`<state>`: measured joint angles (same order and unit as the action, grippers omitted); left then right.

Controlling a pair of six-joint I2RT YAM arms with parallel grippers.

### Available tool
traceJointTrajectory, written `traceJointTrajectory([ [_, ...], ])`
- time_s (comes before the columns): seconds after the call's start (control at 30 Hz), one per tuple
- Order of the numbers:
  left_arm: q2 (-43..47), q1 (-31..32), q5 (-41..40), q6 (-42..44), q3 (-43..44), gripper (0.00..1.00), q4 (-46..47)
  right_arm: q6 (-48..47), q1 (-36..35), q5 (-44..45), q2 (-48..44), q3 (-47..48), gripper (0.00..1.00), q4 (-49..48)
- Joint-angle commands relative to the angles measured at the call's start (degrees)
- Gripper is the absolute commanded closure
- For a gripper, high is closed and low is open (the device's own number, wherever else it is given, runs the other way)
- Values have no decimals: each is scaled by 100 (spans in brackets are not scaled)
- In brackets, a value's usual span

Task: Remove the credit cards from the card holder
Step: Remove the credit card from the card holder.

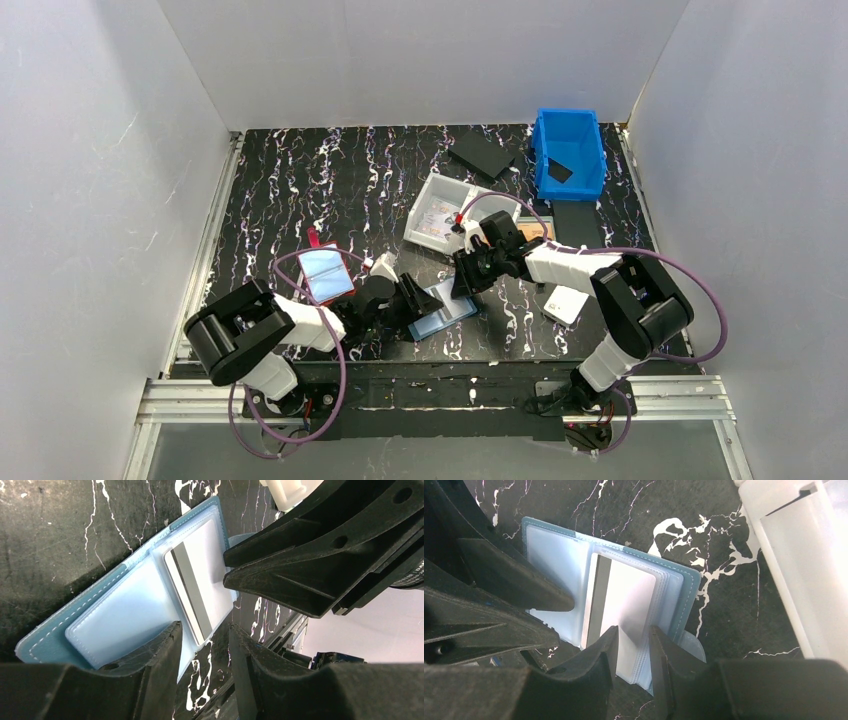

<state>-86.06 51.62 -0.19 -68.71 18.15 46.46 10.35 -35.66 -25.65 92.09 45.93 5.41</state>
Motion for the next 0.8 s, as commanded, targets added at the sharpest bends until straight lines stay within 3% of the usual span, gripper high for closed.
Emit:
traceJointTrajectory([
  [0.0,-161,35,-250,-72,188,63,-9,36,-31,-29,210,21,62,22],
  [0.53,-523,36,-477,-515,30,69,-14,168,-29,-527,457,21,69,-14],
  [0.77,-505,35,-516,-537,14,69,-5,162,-33,-687,501,28,82,-22],
])
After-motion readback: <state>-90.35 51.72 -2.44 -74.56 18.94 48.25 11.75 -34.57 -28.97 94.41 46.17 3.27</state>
